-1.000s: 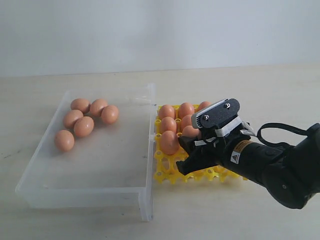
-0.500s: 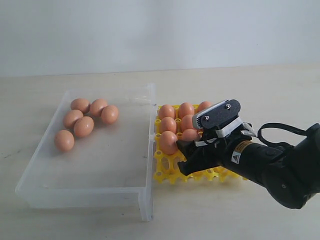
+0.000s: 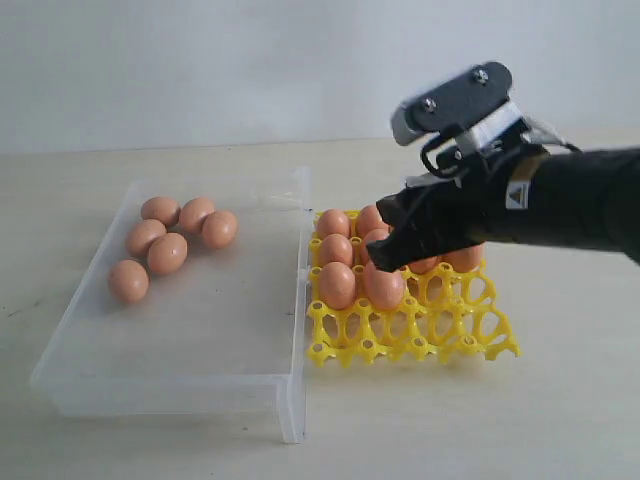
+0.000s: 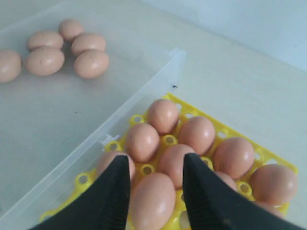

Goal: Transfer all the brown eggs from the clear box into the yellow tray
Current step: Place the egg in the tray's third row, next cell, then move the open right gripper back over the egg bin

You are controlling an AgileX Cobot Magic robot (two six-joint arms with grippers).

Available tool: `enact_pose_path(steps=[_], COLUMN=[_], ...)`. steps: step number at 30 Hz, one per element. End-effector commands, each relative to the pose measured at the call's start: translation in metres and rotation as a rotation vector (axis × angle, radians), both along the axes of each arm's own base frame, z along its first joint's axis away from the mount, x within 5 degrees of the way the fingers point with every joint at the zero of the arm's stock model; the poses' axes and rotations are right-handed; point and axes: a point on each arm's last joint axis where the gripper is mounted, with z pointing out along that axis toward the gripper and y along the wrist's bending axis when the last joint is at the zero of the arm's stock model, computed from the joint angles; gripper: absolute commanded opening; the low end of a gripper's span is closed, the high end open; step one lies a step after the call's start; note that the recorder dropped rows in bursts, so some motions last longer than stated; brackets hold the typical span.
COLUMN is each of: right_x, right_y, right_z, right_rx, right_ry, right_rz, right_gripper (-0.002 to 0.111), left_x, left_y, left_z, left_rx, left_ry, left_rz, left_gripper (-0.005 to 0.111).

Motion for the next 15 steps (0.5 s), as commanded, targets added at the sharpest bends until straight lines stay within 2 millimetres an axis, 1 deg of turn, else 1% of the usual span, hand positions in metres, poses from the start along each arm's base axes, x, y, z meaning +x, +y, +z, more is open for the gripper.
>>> enact_pose_path(steps=[1,3,5,7,9,10,11,13,14,15], right_x=[0.007,0.014,0.024,0.036,0.051,0.071,0.082,0.106,0.119,0.124], right_y=[0.045,0.071,0.098,0.127,0.149,0.169,0.178,0.199,0.211,0.215], right_z=[0.035,0.039,0.042,0.038,0.033,0.021,0.016,0.001,-0.013,-0.017], right_rx=[-0.029,0.064,0.101,0.096,0.086,0.146,0.186,0.32,0.373,0.399], right_ry=[0.154,0.206,0.253,0.306,0.326,0.409,0.453,0.594,0.649,0.674], right_rz=[0.04,0.042,0.079,0.118,0.132,0.046,-0.01,-0.189,-0.259,-0.293], right_gripper=[0.047,0.053,0.055,0.055,0.055,0.055,0.055,0.055,0.055,0.055], left_x=[0.0,0.0,0.0,0.0,0.0,0.0,0.0,0.0,0.0,0.0], left_y=[0.0,0.0,0.0,0.0,0.0,0.0,0.0,0.0,0.0,0.0], left_z=[0.002,0.002,0.002,0.002,0.002,0.002,0.002,0.002,0.002,0.002], left_rx=[-0.005,-0.005,-0.005,-0.005,-0.005,-0.005,-0.005,-0.005,-0.005,-0.005], left_ry=[-0.016,-0.016,-0.016,-0.016,-0.016,-0.016,-0.016,-0.016,-0.016,-0.016], left_rz=[-0.001,-0.001,-0.001,-0.001,-0.001,-0.001,-0.001,-0.001,-0.001,-0.001], left_gripper=[0.0,0.0,0.0,0.0,0.0,0.0,0.0,0.0,0.0,0.0])
